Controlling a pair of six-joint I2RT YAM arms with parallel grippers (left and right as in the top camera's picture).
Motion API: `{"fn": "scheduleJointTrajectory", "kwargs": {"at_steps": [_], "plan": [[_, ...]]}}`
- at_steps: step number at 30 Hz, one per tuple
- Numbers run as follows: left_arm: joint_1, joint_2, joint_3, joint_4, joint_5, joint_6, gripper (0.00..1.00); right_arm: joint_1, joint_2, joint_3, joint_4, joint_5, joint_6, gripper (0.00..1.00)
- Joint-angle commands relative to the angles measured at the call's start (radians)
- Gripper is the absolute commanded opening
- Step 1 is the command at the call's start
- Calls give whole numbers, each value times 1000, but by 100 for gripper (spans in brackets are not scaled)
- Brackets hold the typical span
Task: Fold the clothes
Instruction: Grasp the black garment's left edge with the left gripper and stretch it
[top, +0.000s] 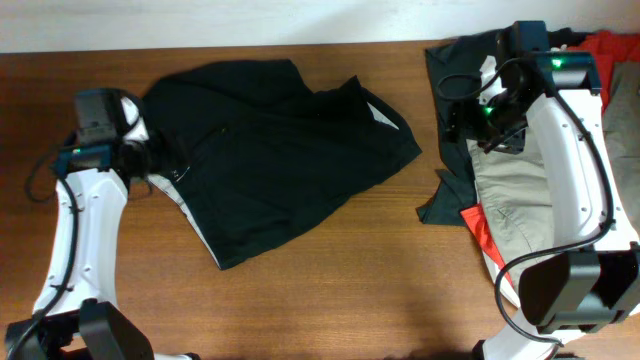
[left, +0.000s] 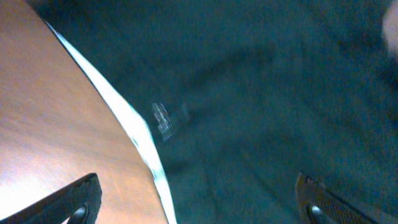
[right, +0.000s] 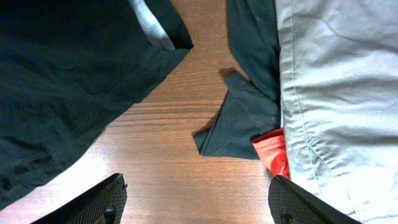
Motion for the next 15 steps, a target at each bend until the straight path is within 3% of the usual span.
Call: {"fn": "scheduleJointTrajectory", "kwargs": {"at_steps": [1, 4, 6, 8, 10, 11, 14, 15], "plan": [[-77, 21, -55, -204, 77, -39, 99, 10, 22, 1, 3, -6, 4, 77], [-200, 31, -266, -207, 192, -130, 99, 10, 23, -1, 11, -6, 4, 78], [-254, 31, -392, -190, 193, -234, 99, 10, 23, -1, 10, -6, 4, 78], [-274, 31, -451, -119, 193, -264, 97, 10, 23, -1, 10, -6, 4, 79], [-280, 31, -491, -31, 183, -282, 16, 10, 23, -1, 2, -5, 4, 79], [-272, 29, -489, -55, 76, -282, 0, 10, 23, -1, -4, -5, -5, 79], [-118, 22, -401, -167, -136, -281, 0, 10, 23, -1, -5, -5, -11, 79], [10, 5, -319, -209, -188, -281, 0, 10, 23, -1, -13, -6, -11, 79]]}}
